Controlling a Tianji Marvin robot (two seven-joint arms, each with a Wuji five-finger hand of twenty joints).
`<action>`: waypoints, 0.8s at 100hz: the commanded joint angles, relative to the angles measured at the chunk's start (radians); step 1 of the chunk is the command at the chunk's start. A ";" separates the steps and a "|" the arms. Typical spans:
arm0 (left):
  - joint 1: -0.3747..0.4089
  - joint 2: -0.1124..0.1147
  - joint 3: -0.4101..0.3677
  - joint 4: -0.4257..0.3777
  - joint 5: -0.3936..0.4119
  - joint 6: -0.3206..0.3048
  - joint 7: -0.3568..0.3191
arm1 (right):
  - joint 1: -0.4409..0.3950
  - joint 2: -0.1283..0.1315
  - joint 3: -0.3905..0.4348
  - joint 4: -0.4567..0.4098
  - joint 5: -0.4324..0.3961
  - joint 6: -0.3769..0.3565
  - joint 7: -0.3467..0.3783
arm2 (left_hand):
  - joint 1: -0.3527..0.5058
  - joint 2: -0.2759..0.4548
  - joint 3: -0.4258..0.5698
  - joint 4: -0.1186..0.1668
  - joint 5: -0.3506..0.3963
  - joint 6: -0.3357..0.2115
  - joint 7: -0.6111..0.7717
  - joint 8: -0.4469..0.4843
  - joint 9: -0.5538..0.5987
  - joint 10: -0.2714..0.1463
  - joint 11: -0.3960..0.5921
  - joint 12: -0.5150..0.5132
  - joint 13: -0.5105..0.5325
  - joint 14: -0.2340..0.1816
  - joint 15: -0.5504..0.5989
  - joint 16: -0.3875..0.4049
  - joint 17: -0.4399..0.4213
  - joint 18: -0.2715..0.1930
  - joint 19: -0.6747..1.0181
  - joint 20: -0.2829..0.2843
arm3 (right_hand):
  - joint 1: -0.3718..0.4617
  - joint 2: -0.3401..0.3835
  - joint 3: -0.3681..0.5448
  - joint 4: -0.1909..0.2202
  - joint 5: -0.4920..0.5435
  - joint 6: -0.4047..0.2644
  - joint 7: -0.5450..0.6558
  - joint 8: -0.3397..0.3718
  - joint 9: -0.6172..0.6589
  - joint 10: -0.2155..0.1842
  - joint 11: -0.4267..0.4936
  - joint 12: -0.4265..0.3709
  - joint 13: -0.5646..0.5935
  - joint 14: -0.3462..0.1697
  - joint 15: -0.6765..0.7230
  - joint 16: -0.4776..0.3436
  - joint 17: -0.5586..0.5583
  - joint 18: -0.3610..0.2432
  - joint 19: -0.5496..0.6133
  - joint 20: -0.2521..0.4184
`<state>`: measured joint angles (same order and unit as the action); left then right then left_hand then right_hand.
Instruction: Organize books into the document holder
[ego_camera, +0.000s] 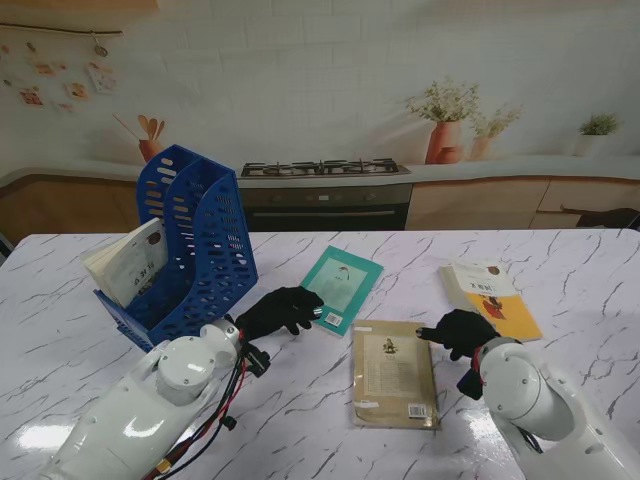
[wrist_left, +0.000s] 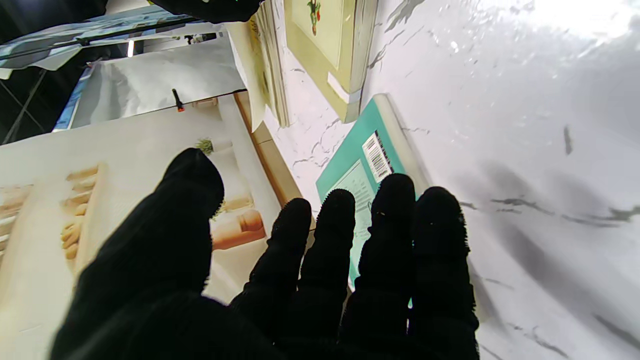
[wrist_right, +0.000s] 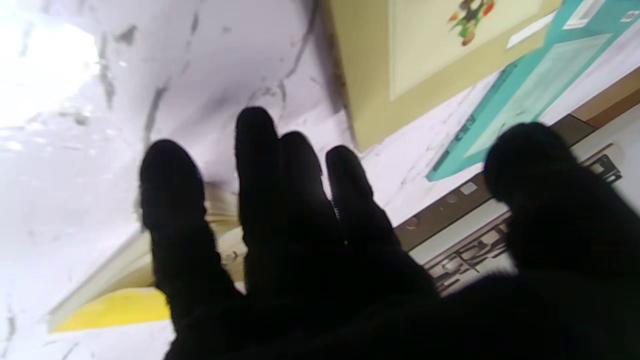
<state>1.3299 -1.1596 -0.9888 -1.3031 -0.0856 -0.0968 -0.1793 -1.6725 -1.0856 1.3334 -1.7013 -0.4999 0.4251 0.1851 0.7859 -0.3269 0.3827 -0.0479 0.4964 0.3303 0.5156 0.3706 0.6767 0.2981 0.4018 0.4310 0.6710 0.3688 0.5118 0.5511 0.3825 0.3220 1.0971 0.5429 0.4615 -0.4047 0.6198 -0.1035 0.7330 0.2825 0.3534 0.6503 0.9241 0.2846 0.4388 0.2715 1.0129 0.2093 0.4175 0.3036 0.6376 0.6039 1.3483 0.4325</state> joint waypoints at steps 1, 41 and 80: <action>-0.007 -0.017 0.014 -0.003 -0.022 0.008 -0.019 | -0.003 0.000 -0.009 0.005 0.026 0.016 0.022 | -0.031 -0.027 0.021 0.000 -0.023 0.050 -0.029 -0.026 0.009 0.040 0.030 -0.021 0.041 0.034 0.037 -0.021 0.053 -0.010 0.061 0.012 | -0.038 -0.040 -0.002 -0.019 -0.004 0.049 -0.022 -0.020 -0.011 0.046 -0.015 -0.014 0.018 0.022 -0.011 -0.020 0.026 -0.164 0.021 -0.009; -0.014 -0.034 0.042 -0.033 -0.116 0.238 -0.054 | 0.044 -0.004 -0.050 0.036 0.155 0.167 0.053 | -0.028 0.003 -0.004 0.003 -0.060 0.191 -0.098 -0.074 -0.005 0.130 0.085 -0.062 0.072 0.087 0.095 -0.082 0.156 0.034 0.073 -0.037 | -0.038 -0.081 0.019 -0.019 -0.019 0.138 -0.049 -0.037 -0.045 0.125 -0.004 -0.015 0.015 0.047 -0.023 -0.064 0.066 -0.170 -0.008 -0.052; -0.012 -0.032 0.064 -0.049 -0.155 0.332 -0.097 | 0.034 -0.003 -0.030 0.041 0.261 0.254 0.087 | -0.010 0.011 0.002 0.007 -0.022 0.237 -0.139 -0.097 -0.001 0.180 0.096 -0.062 0.096 0.106 0.119 -0.103 0.217 0.058 0.066 -0.072 | -0.037 -0.107 0.076 -0.025 -0.027 0.172 -0.079 -0.070 -0.098 0.169 0.018 -0.008 0.008 0.065 -0.065 -0.099 0.119 -0.186 -0.072 -0.153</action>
<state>1.3013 -1.1862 -0.9272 -1.3393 -0.2314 0.2490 -0.2643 -1.6006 -1.0811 1.3139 -1.6872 -0.2275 0.6754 0.2663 0.7754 -0.3271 0.3903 -0.0476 0.4498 0.5201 0.3760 0.2926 0.6641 0.4681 0.4653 0.3807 0.7315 0.4238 0.6106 0.4565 0.5624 0.3716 1.1431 0.4873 0.4501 -0.4887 0.6752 -0.1035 0.7127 0.3849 0.2891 0.5995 0.8687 0.3125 0.5760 0.3109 1.0446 0.2051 0.4504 0.2801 0.7315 0.5908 1.2824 0.2933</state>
